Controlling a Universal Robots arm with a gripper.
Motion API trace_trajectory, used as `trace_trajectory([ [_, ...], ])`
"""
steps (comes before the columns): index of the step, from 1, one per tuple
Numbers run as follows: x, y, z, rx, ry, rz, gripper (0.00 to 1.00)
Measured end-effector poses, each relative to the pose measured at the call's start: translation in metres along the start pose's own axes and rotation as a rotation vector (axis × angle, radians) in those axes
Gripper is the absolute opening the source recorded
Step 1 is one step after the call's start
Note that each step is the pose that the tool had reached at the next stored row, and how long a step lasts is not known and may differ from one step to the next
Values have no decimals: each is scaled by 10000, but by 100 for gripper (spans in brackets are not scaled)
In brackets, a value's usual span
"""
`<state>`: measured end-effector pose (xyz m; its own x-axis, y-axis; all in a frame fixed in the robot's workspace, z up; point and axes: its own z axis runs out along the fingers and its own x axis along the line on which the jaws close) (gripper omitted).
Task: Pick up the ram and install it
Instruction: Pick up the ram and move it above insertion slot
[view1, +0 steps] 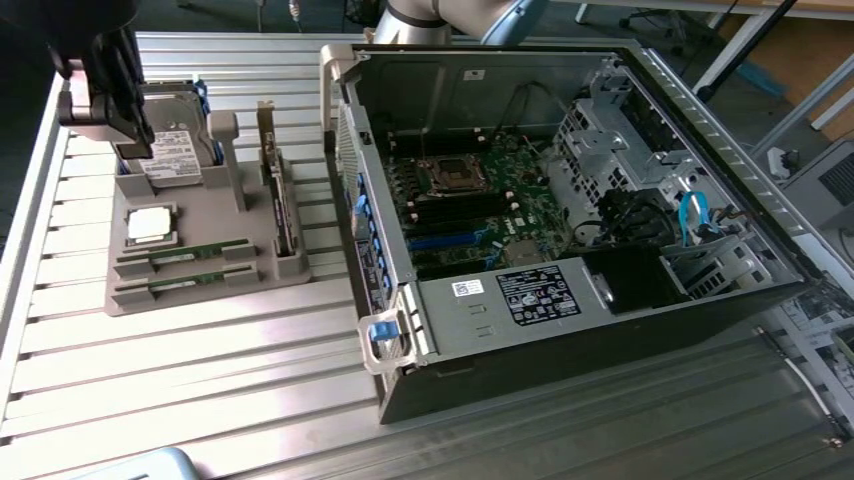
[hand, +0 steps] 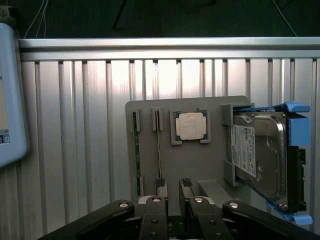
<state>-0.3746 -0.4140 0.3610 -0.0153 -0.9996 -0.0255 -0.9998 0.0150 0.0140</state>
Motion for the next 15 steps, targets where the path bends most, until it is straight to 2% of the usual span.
trace_trajectory([
  [15, 107, -3, -4, -2, 1, -2, 24],
])
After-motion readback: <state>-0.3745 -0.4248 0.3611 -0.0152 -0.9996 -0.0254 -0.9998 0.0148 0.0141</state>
